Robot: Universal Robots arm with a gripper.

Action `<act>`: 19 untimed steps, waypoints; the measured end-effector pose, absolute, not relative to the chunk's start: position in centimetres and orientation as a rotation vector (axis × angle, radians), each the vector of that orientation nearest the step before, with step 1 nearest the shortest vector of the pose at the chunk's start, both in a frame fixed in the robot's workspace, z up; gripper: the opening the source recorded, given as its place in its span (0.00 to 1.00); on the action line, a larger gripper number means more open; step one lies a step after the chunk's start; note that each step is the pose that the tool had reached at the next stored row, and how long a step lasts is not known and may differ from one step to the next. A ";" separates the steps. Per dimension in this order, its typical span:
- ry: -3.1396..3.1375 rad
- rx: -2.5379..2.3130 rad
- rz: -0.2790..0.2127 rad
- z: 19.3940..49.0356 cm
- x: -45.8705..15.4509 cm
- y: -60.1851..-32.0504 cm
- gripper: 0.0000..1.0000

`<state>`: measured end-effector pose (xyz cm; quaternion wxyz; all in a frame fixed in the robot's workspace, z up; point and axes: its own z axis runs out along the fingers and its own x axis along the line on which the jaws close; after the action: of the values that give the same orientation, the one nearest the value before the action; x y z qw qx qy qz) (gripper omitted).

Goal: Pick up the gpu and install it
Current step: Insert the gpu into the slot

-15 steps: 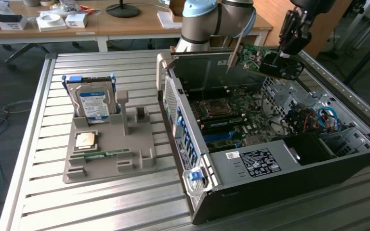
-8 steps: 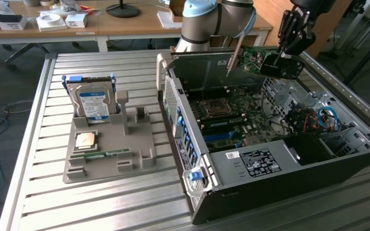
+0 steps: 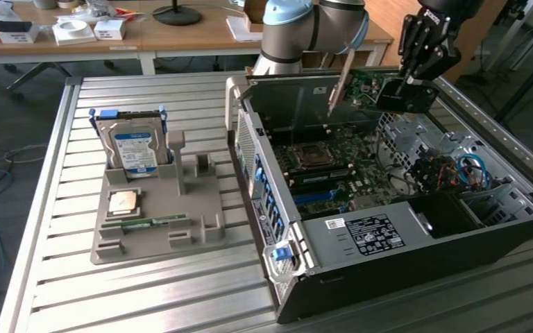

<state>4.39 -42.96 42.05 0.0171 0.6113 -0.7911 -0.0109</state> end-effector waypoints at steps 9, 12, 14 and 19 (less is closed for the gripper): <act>-2.313 2.067 -0.022 42.0 4.4 -43.0 0.26; -2.290 2.091 -0.021 42.1 4.4 -43.0 0.26; -2.290 2.091 -0.021 42.0 4.4 -43.0 0.26; -2.273 2.110 -0.020 42.0 4.4 -43.0 0.26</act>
<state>4.39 -42.96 42.04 0.0200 0.6802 -0.7327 -0.0065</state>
